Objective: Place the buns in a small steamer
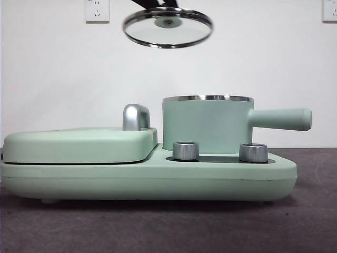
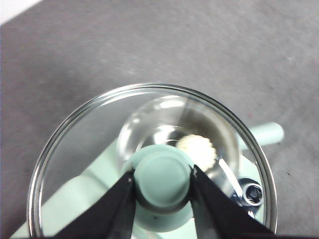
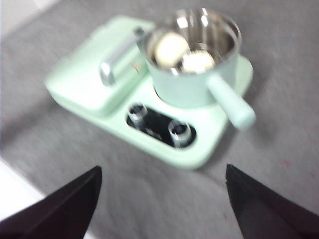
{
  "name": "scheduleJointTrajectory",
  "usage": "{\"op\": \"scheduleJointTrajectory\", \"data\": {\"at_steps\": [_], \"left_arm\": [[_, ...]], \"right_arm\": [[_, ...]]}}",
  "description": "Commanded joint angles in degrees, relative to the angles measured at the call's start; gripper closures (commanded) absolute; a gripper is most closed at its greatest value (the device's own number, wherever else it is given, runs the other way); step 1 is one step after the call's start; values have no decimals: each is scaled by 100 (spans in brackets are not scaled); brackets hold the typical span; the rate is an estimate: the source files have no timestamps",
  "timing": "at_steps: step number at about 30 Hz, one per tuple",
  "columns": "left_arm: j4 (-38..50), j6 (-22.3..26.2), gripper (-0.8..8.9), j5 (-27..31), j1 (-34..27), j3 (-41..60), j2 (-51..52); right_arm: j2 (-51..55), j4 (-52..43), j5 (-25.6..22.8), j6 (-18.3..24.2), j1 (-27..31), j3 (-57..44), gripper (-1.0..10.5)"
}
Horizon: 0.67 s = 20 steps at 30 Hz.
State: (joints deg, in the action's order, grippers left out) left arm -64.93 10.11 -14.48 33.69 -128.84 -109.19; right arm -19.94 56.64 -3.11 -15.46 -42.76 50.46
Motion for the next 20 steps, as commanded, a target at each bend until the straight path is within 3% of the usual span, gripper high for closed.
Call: {"op": "scheduleJointTrajectory", "data": {"at_steps": [1, 20], "left_arm": [[107, 140, 796, -33, 203, -192, -214], [625, 297, 796, -133, 538, -192, -1178]], "right_arm": [[-2, -358, 28, -15, -57, 55, 552], [-2, -518, 177, 136, -57, 55, 552]]}}
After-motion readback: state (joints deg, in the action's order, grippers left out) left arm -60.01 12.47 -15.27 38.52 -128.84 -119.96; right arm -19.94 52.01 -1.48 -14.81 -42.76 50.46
